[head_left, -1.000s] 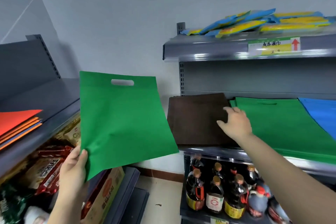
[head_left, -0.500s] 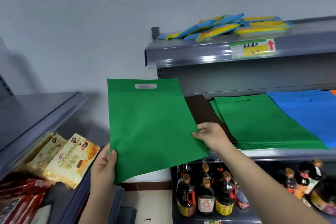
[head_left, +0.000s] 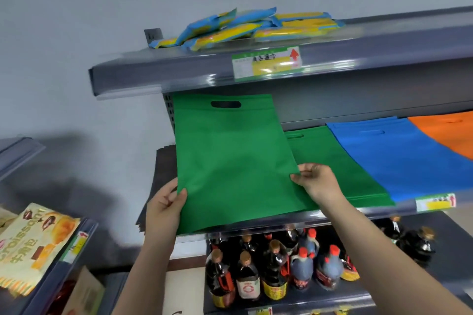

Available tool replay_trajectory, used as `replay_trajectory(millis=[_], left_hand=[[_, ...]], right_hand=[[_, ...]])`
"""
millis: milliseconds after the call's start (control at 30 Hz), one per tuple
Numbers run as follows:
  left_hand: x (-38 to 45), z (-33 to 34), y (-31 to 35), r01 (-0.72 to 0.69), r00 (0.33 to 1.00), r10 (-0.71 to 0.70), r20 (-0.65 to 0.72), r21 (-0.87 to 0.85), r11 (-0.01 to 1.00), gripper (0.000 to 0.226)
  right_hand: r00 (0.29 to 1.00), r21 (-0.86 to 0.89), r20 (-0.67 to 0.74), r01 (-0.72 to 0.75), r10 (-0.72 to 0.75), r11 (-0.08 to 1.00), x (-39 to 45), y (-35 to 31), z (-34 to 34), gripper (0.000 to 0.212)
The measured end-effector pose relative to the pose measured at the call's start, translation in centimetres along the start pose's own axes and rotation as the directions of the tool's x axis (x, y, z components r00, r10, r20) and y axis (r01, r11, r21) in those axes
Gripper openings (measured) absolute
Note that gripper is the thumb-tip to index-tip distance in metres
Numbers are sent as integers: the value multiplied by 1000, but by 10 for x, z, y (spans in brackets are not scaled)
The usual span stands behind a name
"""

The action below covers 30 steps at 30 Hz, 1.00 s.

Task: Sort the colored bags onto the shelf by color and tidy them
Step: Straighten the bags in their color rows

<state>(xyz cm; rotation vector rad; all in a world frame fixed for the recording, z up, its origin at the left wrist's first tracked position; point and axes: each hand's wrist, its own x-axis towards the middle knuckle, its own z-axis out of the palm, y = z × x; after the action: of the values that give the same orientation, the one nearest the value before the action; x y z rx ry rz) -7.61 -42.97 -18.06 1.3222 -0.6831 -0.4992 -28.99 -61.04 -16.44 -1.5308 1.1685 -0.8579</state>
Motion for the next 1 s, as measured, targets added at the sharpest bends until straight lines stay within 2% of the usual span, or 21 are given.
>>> replay_trajectory(millis=[100,200,367,467,533,633,767,833,933,1000], left_hand=[[1,37,-2,-3,1000,3,9,12,1000,32],[2,73,-8,8,1000,-9,24,39,999,33],[4,129,-20,31,999,-36,37,123,992,33],[5,159,-25,41,998,-50,34,225,973,35],[7,174,-27,39,999,-48,22,314,949,33],[14,190,-30,40,999,-40,-11,477,878,25],[20,199,-35,16,999,-35,12,701,713,28],[19,198,-33,52,998,-51,-23,724,688,37],[13,183,-21,31,998,20,-62,722,691,36],[7,166,-9,18,994,66,-87,727,686,34]], right_hand=[[1000,-11,-5,-19,19,1000,17,10,-30,11],[1000,-28,-16,-21,20,999,35,20,-62,32],[999,-110,-54,-11,5,994,60,39,-114,29],[999,-170,-53,-2,-7,985,70,49,-141,5],[998,-229,-46,32,-44,973,76,53,-154,21],[996,-326,-39,61,-78,943,84,57,-164,6],[995,-502,60,96,-76,859,92,62,-166,37],[991,-584,87,134,-103,800,93,61,-163,52],[968,-665,139,246,-206,705,91,47,-145,52],[933,-656,234,358,-272,664,86,31,-121,46]])
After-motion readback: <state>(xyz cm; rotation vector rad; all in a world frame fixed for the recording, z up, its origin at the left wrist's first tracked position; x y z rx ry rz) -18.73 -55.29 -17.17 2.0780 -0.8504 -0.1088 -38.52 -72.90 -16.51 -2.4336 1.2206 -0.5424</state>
